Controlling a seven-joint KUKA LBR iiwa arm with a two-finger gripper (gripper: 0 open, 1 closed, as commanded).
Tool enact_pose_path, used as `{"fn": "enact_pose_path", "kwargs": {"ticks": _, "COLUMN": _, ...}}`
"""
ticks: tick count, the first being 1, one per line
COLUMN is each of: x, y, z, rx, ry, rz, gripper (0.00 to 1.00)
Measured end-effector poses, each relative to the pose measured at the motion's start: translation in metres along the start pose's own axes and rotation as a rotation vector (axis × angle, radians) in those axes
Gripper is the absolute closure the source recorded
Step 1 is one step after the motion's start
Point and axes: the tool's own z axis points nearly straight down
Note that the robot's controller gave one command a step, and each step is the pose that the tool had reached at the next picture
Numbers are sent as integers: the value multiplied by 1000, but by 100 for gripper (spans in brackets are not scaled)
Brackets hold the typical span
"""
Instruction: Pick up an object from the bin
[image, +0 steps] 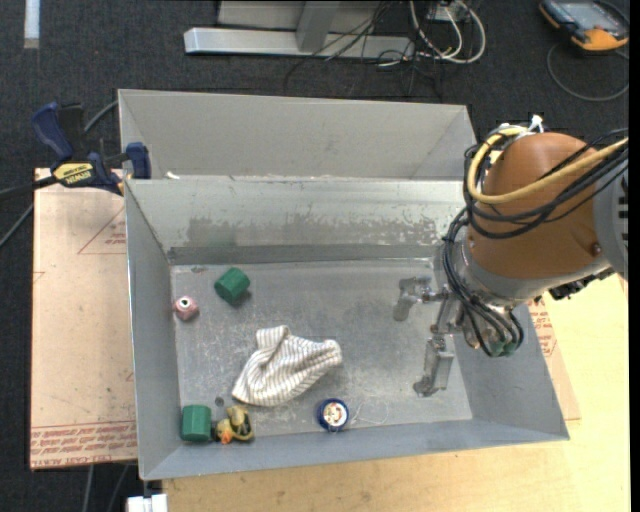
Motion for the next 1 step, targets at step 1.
{"fn": "enact_pose_path", "kwargs": {"ticks": 1, "x": -1, "y": 0, "z": -4, "rx": 0, "ry": -8, "rz": 0, "gripper": 0}}
